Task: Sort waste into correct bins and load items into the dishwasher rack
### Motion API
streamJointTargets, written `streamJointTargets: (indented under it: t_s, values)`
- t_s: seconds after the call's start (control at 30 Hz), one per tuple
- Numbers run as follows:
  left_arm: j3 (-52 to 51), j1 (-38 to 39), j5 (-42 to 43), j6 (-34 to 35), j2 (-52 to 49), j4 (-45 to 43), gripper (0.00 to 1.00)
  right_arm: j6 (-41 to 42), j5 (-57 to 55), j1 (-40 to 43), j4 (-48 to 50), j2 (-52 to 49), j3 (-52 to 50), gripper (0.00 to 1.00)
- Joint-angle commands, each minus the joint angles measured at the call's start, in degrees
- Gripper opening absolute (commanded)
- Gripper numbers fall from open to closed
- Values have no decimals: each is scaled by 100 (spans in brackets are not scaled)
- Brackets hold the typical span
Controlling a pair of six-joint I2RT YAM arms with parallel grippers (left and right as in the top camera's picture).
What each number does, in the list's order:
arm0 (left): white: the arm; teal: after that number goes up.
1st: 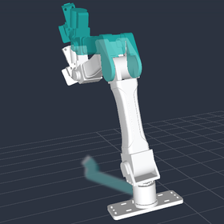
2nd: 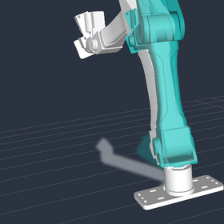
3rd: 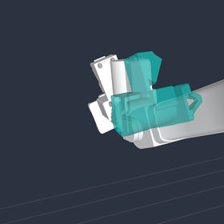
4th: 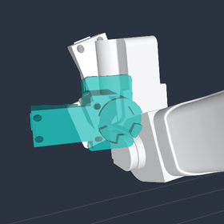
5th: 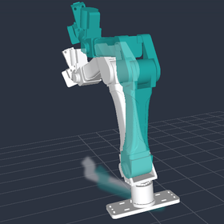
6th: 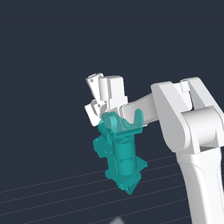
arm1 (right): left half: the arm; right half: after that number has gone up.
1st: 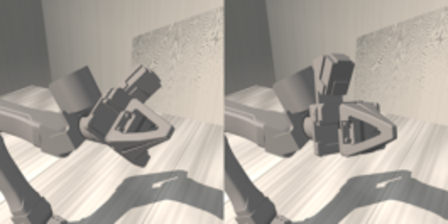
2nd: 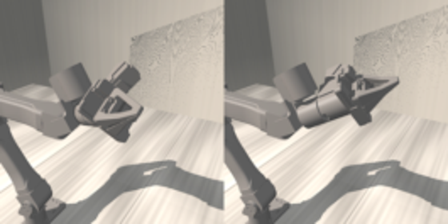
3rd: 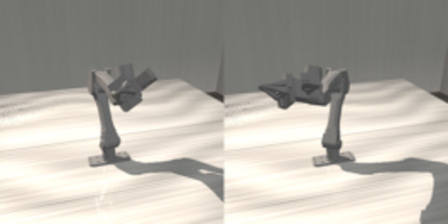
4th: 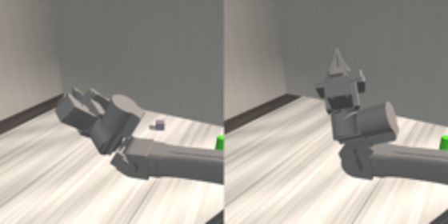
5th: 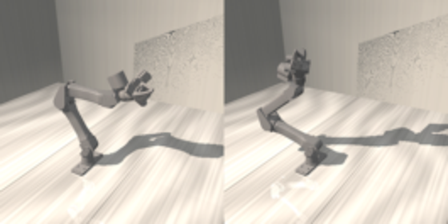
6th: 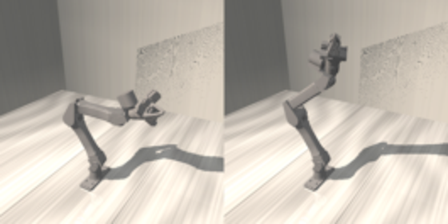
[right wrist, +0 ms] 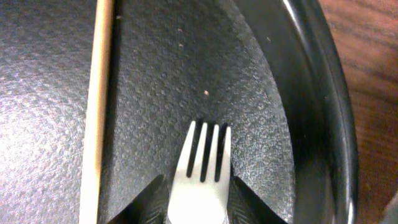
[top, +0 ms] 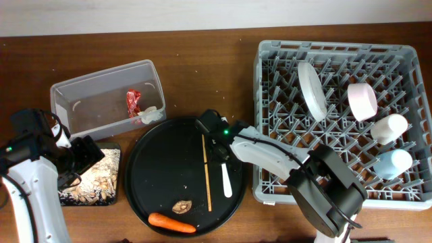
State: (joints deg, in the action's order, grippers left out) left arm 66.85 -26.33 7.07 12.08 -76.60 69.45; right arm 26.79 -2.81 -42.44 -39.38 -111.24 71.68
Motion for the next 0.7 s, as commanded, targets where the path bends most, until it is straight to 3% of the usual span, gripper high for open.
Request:
streamJointTargets:
  t_s: [0.0,0.23,0.37,0.57,0.6,0.67]
  values:
    - [-28,-20,66,74,44,4,81,-232,-122,9,-365,348,621,34]
    - [-28,-20,66,76,44,4,81,-234,-601,605,-1685,1128,1351,33]
    - [-28,-20,66,74,44,4,81,-546,-83,1036,-2024,1250,1349,33]
    - [-28,-20,63,74,44,4,81,-531,520,619,-1978,1080,1207,33]
    - [-28,-20,63,74,44,7,81,-529,525,518,-1976,1054,1207,34]
    - [-28,-20,63,74,44,9,81,-531,568,256,-1856,984,1207,52]
